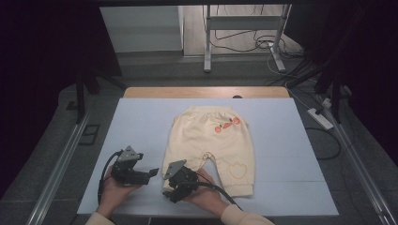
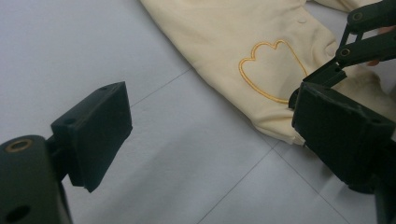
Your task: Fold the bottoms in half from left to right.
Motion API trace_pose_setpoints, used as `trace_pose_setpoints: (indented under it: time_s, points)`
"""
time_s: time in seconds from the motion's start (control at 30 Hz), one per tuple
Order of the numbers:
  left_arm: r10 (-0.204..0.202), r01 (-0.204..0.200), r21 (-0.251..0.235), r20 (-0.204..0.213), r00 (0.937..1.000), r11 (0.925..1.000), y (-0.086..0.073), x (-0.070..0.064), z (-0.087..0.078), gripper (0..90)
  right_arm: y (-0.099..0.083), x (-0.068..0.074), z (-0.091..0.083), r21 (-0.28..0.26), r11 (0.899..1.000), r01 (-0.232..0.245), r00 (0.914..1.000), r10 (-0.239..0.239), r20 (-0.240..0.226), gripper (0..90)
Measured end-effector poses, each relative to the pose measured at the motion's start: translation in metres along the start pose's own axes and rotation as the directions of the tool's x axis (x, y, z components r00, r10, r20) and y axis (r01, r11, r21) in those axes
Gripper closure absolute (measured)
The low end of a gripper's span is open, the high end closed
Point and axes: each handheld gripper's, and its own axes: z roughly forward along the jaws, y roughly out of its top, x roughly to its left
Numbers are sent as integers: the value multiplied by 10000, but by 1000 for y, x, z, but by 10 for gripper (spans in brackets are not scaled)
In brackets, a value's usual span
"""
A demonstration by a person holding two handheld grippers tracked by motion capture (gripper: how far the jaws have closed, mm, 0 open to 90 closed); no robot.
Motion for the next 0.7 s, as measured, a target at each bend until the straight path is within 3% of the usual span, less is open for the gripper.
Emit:
trace_pose_setpoints:
  time_s: [0.03, 0.1, 0.13, 0.17, 0.3, 0.53, 0.7]
  points:
    - [-21, 21, -14, 0, 10000, 10000, 0, 0, 0, 117, -1, -1, -1, -81, 9999, -61, 9999, 62, 136, 433]
    - [-18, 18, -2, 2, 10000, 10000, 0, 0, 0, 117, -2, -2, -2, -64, 10000, -34, 9998, 35, 188, 463]
    - [-13, 13, 10, 3, 10000, 10000, 0, 0, 1, 117, -2, -3, -4, 23, 10000, -47, 9994, 46, 355, 538]
    - [-9, 9, 14, 4, 10000, 10000, 0, 0, 1, 117, -2, -3, -4, 23, 10000, -47, 9994, 46, 355, 538]
    - [1, -1, 56, 19, 10000, 10000, 1, 0, 3, 117, -3, -7, -11, -159, 9997, -168, 9990, 174, 413, 724]
    - [82, -83, 80, 84, 9999, 9999, 5, 0, 9, 117, -5, -8, -20, -485, 9986, -209, 9992, 224, 319, 785]
    - [-207, 209, -95, 210, 9996, 9997, 10, 2, 12, 123, -7, -6, -26, -724, 9969, -311, 9992, 328, 224, 798]
